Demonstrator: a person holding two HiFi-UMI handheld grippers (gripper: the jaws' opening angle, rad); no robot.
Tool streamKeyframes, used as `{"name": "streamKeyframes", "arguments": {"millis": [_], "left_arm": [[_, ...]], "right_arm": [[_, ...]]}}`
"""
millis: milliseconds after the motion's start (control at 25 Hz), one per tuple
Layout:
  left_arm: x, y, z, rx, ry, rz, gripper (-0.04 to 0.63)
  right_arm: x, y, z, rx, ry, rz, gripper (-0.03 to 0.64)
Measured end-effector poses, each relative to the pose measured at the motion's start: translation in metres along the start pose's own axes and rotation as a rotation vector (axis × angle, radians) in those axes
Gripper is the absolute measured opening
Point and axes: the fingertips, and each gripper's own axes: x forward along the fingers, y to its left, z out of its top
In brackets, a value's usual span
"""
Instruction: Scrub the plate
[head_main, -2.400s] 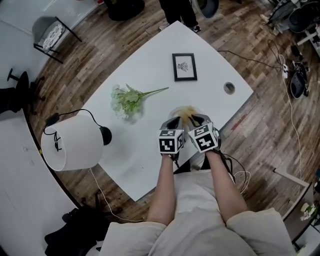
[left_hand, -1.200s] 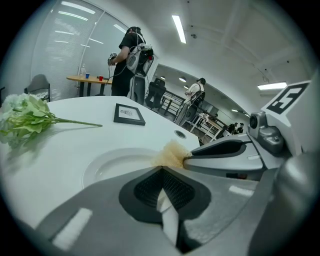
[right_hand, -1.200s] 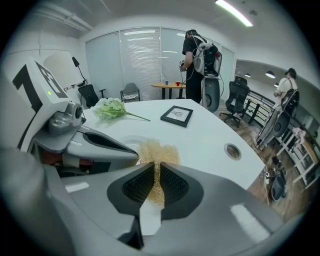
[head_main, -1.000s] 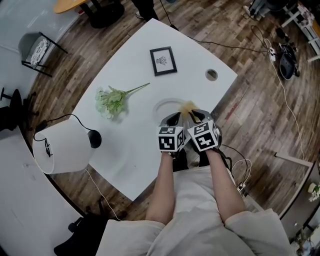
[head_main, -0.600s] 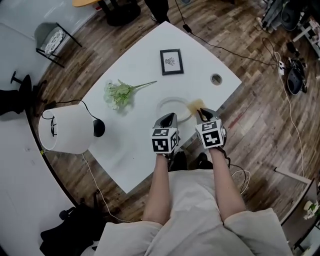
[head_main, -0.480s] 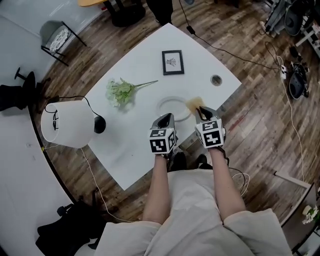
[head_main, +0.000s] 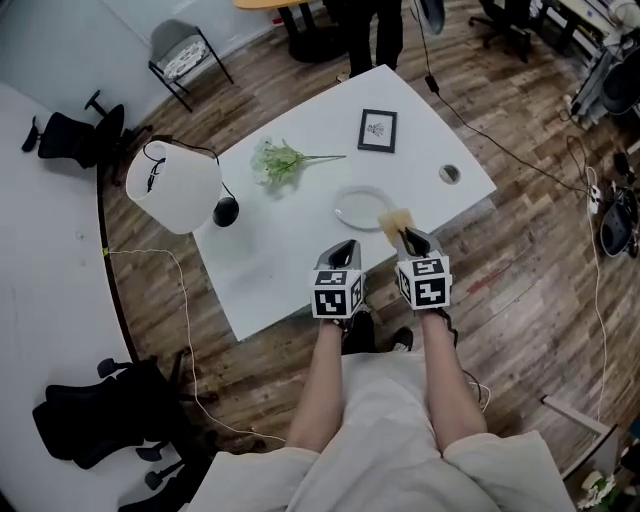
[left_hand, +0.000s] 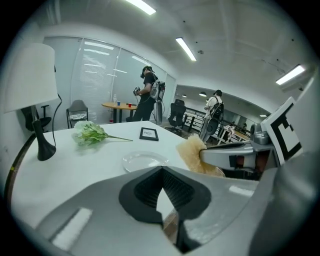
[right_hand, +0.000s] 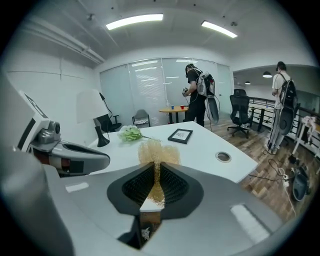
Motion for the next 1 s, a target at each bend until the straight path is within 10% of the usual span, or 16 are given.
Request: {"name": "streamKeyframes", "arguments": {"millis": [1000], "left_arm": [[-0.079,-0.043,-0.016,0.014,-0.182,0.132,0.002]], "right_arm": [[-0.088,0.003,-0.006,0.096,-0.203,0.059,0.054]]}}
